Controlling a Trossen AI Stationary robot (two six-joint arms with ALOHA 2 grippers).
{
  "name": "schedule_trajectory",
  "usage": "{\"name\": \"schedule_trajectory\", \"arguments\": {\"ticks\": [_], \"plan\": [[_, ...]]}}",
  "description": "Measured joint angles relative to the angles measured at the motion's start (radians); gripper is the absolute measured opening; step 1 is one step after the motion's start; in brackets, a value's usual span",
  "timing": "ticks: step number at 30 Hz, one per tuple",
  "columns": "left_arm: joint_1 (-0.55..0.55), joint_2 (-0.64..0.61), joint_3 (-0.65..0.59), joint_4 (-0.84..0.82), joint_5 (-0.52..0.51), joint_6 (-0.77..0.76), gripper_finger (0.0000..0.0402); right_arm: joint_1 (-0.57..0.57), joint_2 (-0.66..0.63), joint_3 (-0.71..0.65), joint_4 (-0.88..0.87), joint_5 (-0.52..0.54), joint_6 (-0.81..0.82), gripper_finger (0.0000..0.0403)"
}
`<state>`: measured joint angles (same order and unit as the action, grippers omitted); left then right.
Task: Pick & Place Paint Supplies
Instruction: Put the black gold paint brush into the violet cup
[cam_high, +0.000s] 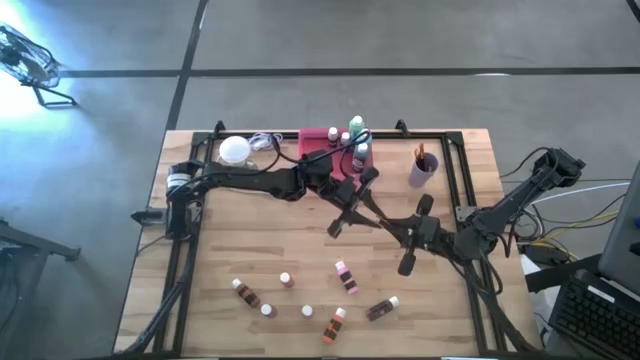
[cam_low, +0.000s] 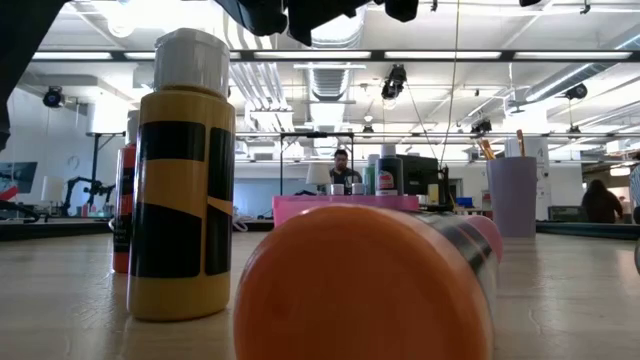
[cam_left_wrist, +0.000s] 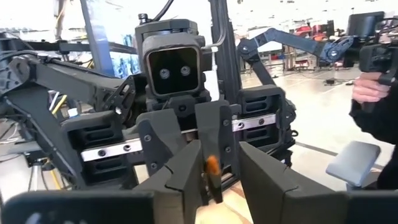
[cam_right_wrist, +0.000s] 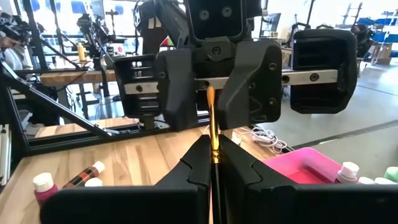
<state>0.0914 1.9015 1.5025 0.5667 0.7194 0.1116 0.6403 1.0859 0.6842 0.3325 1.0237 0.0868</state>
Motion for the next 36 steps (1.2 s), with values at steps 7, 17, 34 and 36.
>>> {"name": "schedule_trajectory", "arguments": {"ticks": [7, 17, 34, 36], "plan": [[0.000, 0.000, -0.001, 0.000, -0.038, 0.000, 0.0039, 0.000, 0.000, 0.000, 0.000, 0.000, 0.000, 0.0011], [0.001, 0.000, -0.001, -0.013, -0.054, -0.005, 0.0007, 0.005, 0.000, 0.000, -0.006, 0.000, 0.011, 0.0017], [0.006, -0.004, 0.099, -0.603, -0.163, 0.191, 0.0005, 0.019, -0.041, 0.097, -0.582, -0.112, 0.509, 0.0128], [0.004, -0.004, 0.114, -0.680, -0.255, 0.230, 0.0005, 0.017, -0.039, 0.097, -0.600, -0.137, 0.526, 0.0142]]}}
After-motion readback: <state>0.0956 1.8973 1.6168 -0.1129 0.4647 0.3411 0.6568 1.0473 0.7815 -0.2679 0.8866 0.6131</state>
